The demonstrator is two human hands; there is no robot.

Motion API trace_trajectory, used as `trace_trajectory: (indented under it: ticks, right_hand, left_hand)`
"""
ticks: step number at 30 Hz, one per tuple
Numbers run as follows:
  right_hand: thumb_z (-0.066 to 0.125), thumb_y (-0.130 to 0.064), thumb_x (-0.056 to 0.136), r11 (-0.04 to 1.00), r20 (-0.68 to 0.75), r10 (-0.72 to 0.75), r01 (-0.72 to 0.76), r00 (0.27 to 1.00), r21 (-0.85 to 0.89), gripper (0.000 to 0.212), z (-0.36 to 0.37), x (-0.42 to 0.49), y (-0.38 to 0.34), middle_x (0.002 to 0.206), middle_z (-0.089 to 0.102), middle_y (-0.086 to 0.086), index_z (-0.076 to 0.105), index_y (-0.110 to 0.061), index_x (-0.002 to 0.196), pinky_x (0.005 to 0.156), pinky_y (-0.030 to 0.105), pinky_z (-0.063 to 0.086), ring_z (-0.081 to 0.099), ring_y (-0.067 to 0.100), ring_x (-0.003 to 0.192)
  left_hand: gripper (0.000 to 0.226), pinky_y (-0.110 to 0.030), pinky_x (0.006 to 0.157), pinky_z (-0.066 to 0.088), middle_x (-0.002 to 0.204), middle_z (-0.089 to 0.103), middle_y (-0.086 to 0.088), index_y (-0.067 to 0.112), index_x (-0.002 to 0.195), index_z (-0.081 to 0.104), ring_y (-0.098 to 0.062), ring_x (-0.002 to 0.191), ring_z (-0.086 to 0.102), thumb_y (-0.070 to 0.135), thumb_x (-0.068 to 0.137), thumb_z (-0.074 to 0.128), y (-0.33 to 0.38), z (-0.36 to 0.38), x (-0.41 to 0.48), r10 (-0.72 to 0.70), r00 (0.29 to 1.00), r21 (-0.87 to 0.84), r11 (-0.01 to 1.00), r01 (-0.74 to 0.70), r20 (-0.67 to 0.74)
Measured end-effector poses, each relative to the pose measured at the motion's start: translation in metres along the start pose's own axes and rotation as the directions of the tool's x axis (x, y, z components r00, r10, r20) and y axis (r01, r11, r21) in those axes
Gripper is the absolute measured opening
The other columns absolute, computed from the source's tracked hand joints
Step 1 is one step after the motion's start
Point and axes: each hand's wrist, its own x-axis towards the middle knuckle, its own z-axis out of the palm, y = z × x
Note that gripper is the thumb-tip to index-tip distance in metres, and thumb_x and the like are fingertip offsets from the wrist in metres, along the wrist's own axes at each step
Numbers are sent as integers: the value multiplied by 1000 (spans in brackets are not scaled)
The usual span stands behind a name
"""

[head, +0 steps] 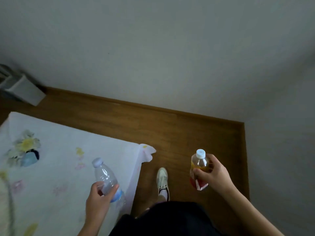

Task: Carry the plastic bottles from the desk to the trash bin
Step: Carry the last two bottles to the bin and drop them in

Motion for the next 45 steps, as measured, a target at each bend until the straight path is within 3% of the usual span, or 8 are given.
trace_trajectory:
  ticks: [4,13,16,19,26,33,39,45]
  right_hand:
    - [85,-38,70,998,-60,66,-66,996,5,65,-21,65,-19,107,62,-13,52,-26,125,87,36,56,62,11,101]
    - [84,-37,72,978,-217,210,-205,953,44,65,-83,193,-38,108,66,-5,55,-19,127,80,38,58,65,17,97]
    - [83,-35,73,980,-194,197,-196,961,24,61,-97,256,-58,101,65,-10,57,-18,125,74,32,56,64,12,90]
    - [83,-35,74,988,-114,134,-141,984,-54,63,-103,332,-92,100,62,-9,55,-16,127,69,27,52,61,11,87]
    - [84,-36,72,985,274,-66,107,959,-138,63,-64,489,-232,115,64,-4,52,-30,126,89,39,53,62,20,104]
    - [85,-44,65,880,620,-235,435,748,-191,66,48,574,-369,109,63,-18,53,-37,122,88,33,52,61,6,99]
    - [87,-41,65,827,701,-257,526,665,-196,61,149,618,-451,104,64,-21,54,-40,116,81,28,50,62,2,96]
    - [88,-36,63,840,659,-231,489,715,-236,61,220,658,-504,105,70,-12,59,-34,117,87,40,55,67,13,97]
  left_hand:
    - [52,-39,82,49,103,70,-4,21,105,59,-25,93,65,46,68,87,68,32,56,6,998,4,1000,-6,62]
    - [44,-34,77,53,100,62,15,37,108,52,-10,94,62,48,76,80,269,112,162,224,928,22,970,-242,299]
    - [35,-31,71,52,97,60,14,39,100,51,-4,89,59,37,80,80,317,131,198,213,932,-25,976,-216,292]
    - [49,-30,70,53,100,57,15,33,116,47,-6,89,58,36,80,80,344,140,234,134,962,-56,991,-124,238]
    - [49,-40,82,54,101,68,-3,14,116,57,-28,96,68,35,79,81,348,123,275,-138,988,-165,978,126,-67]
    - [62,-39,82,54,108,68,-5,20,120,54,-25,94,67,48,73,83,300,88,265,-475,821,-356,862,361,-318]
    - [71,-39,80,51,106,70,-7,22,109,57,-23,90,68,58,53,84,262,48,311,-668,664,-531,716,452,-336]
    - [66,-37,83,49,113,68,-10,14,123,54,-27,97,64,45,73,84,281,-25,421,-610,698,-486,770,413,-374]
